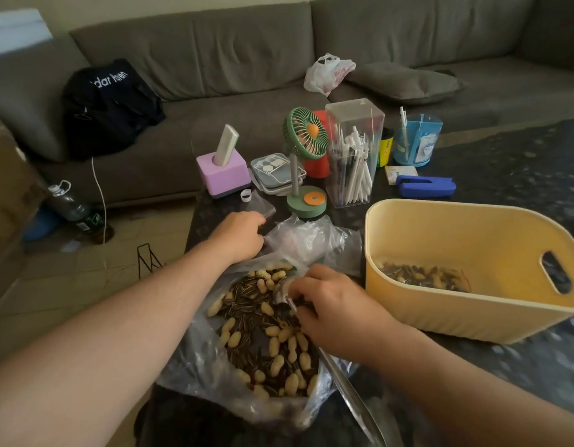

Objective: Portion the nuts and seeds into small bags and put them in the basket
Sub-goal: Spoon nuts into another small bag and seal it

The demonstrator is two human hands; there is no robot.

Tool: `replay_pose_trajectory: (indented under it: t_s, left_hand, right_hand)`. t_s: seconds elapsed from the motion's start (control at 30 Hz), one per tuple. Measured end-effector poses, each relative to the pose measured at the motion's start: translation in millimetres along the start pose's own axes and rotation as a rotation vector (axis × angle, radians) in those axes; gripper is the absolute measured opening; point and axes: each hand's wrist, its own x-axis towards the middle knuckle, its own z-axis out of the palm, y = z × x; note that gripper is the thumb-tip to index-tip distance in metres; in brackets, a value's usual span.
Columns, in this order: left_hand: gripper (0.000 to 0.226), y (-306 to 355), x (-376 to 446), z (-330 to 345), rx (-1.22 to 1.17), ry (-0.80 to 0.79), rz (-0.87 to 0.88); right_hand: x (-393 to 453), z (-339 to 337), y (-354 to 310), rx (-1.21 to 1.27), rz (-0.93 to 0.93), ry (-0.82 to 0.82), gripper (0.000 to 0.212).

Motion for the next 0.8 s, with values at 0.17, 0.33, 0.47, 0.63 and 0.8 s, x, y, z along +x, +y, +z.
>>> replay_pose_trajectory:
  t_s: [0.17, 0.33, 0.47, 0.63, 0.8]
  left_hand:
    - [0.021, 14.0, -56.7, -35.2, -0.322, 0.472, 0.028]
    - [0.011, 23.0, -121.9, -39.1, -0.775, 0.535, 0.045]
    - [0.021, 32.9, -164.7, -19.4, -0.857, 0.506, 0.046]
    - [0.037, 49.3, -194.0, -1.7, -0.644, 0.500, 0.144]
    - [0.044, 40.9, -194.2, -1.3, -0.608, 0.500, 0.188]
  right_hand:
    - [2.3, -12.5, -1.7, 0.009, 0.019, 0.015, 0.022]
    - [-1.4, -34.6, -20.3, 0.222, 0.087, 0.136, 0.017]
    - [-5.3, -38.7, -49.6, 0.552, 0.155, 0.298, 0.012]
    - [-6.7, -21.2, -70.2, 0.467, 0.248, 0.324, 0.012]
    - [-1.6, -25.0, -77.2, 0.377, 0.252, 0.296, 0.008]
